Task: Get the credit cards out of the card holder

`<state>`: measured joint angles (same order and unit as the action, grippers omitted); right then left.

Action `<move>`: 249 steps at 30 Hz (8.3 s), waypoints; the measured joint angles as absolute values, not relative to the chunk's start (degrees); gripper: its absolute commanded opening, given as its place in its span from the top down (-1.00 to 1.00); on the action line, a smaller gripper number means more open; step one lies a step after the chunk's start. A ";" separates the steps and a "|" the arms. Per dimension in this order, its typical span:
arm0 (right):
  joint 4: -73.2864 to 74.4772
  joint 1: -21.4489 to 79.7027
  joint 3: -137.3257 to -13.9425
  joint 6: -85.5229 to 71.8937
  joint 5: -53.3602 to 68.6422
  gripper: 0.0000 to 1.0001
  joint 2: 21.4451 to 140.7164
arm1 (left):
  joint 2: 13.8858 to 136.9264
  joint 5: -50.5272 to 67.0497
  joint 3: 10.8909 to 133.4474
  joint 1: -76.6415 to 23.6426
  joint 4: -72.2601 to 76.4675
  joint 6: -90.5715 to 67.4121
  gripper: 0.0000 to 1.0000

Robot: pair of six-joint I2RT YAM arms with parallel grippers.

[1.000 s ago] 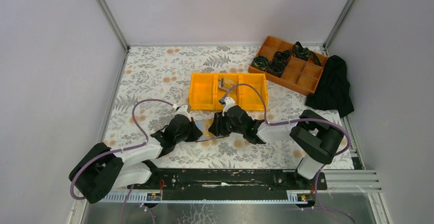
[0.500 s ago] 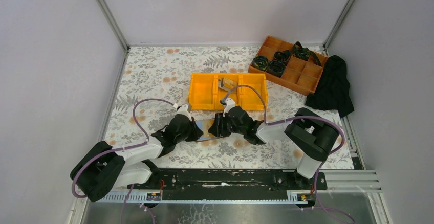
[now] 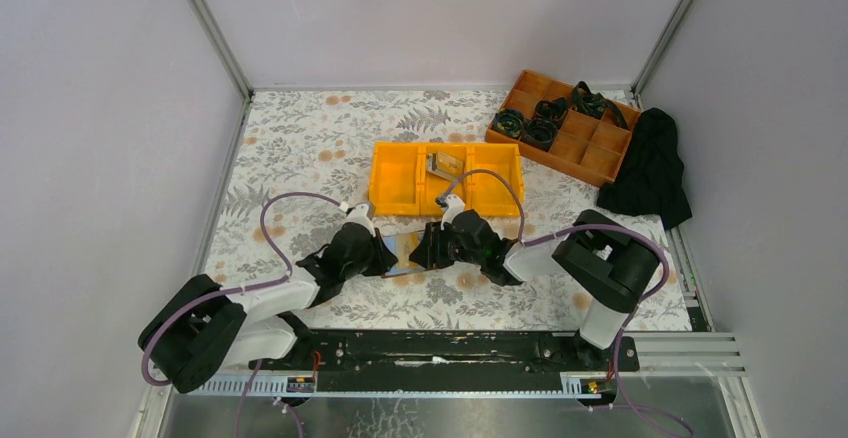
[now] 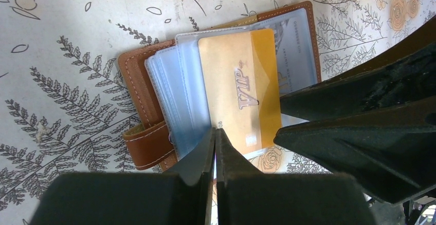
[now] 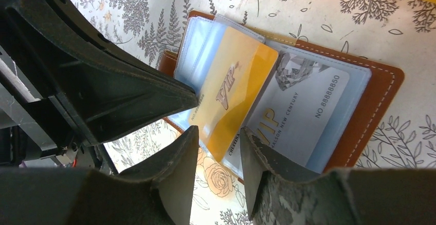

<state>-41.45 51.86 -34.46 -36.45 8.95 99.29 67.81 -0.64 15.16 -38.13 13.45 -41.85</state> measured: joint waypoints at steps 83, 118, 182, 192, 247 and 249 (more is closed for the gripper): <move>-21.21 47.22 -22.20 -24.84 30.63 1.00 51.79 | 48.99 26.85 4.34 -37.45 45.98 -44.91 -0.09; -23.18 47.22 -21.54 -25.21 32.03 0.54 54.54 | 51.92 33.91 3.11 -37.43 57.06 -48.53 1.00; -69.80 47.13 -10.24 -42.13 20.14 1.00 63.59 | 58.54 13.96 1.45 -36.73 75.13 -69.69 1.00; -63.59 47.13 -10.24 -40.32 20.25 1.00 58.22 | 61.60 18.28 2.31 -36.29 77.97 -68.79 0.70; -18.70 47.13 -15.22 -28.29 29.28 1.00 32.23 | 71.70 45.04 5.78 -36.34 87.00 -63.24 0.40; -18.72 47.13 -15.22 -28.27 29.50 0.99 32.25 | 72.05 45.04 5.78 -36.34 87.00 -63.13 0.41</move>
<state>-18.72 47.13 -15.22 -28.27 29.50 32.25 72.05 45.04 5.78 -36.34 87.00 -63.13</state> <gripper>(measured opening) 0.011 0.308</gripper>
